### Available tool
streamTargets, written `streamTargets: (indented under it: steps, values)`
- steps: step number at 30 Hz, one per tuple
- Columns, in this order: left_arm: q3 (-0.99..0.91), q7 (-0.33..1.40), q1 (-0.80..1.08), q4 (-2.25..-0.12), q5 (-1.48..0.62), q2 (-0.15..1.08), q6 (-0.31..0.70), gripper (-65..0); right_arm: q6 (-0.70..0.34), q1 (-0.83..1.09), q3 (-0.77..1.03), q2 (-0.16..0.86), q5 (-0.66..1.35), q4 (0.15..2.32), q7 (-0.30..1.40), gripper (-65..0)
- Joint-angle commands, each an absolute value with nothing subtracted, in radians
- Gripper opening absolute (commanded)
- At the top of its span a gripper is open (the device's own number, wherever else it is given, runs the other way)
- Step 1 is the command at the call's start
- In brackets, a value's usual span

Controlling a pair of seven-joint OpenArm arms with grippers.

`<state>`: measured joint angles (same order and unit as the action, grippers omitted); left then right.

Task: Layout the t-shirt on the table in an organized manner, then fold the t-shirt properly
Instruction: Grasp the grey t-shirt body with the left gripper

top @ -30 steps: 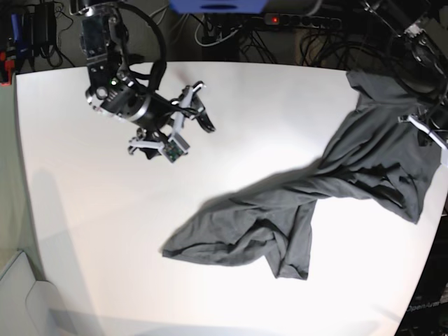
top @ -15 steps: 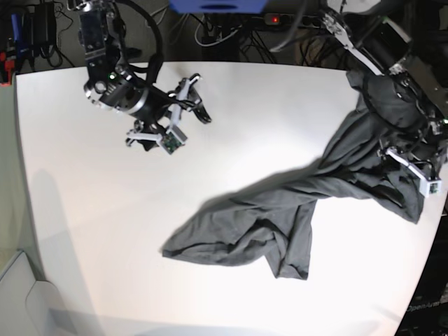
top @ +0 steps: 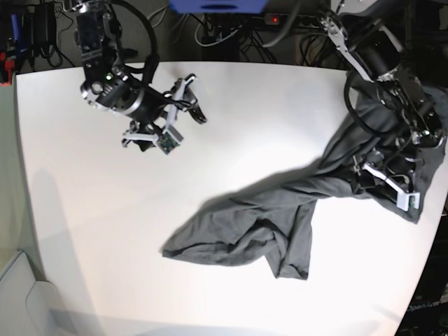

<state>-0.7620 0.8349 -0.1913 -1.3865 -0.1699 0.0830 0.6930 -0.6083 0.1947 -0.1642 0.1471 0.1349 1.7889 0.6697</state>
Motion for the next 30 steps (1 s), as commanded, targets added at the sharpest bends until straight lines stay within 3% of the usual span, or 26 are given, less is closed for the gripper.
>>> streamTargets:
  steps: [1, 13, 30]
  values:
    - [-0.751, 0.806, -0.206, -1.403, -0.188, 0.096, 0.698, -12.2, -0.613, 0.186, -0.163, 0.148, 0.147, 1.805, 0.647, -21.5]
    - [-0.68, 0.776, -0.208, -1.409, -0.024, 0.099, 0.698, -12.3, -0.613, 0.18, -0.162, 0.179, 0.147, 1.805, 0.647, -21.5]
    - [-0.585, 0.679, -0.226, -1.27, 0.001, 0.17, 0.698, -12.3, -0.613, 0.177, -0.162, 0.182, 0.147, 1.805, 0.647, -21.5]
